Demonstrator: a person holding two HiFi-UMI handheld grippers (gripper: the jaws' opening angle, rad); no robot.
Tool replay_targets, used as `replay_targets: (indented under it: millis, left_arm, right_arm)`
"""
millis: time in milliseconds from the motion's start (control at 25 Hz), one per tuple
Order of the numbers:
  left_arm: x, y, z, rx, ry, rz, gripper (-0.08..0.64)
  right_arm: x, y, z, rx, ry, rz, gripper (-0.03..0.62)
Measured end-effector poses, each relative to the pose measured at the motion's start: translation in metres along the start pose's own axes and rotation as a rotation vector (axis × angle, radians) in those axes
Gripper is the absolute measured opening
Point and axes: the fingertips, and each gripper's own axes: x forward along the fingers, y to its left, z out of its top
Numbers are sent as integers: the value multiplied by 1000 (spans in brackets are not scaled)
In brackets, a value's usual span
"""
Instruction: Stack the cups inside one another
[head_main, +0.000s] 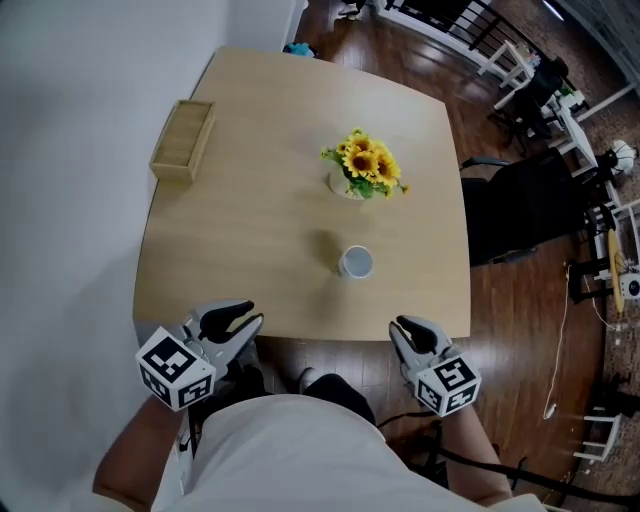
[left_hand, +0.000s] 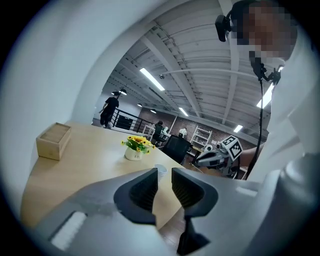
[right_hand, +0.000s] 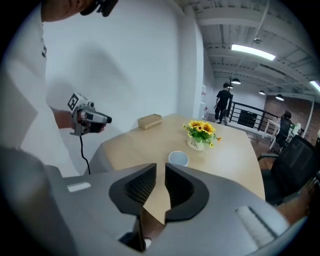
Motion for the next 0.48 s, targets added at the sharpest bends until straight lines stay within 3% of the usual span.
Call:
replay_targets:
  millis: [280,480]
  left_arm:
    - [22,-76,-4,-8,-26,58,97]
    - [48,-143,-13,20,-24,53,97]
  right_arm:
    - [-77,-17,-6,107,-219,-45,54]
    - [-123,-17,-23,52,-287,-35,50]
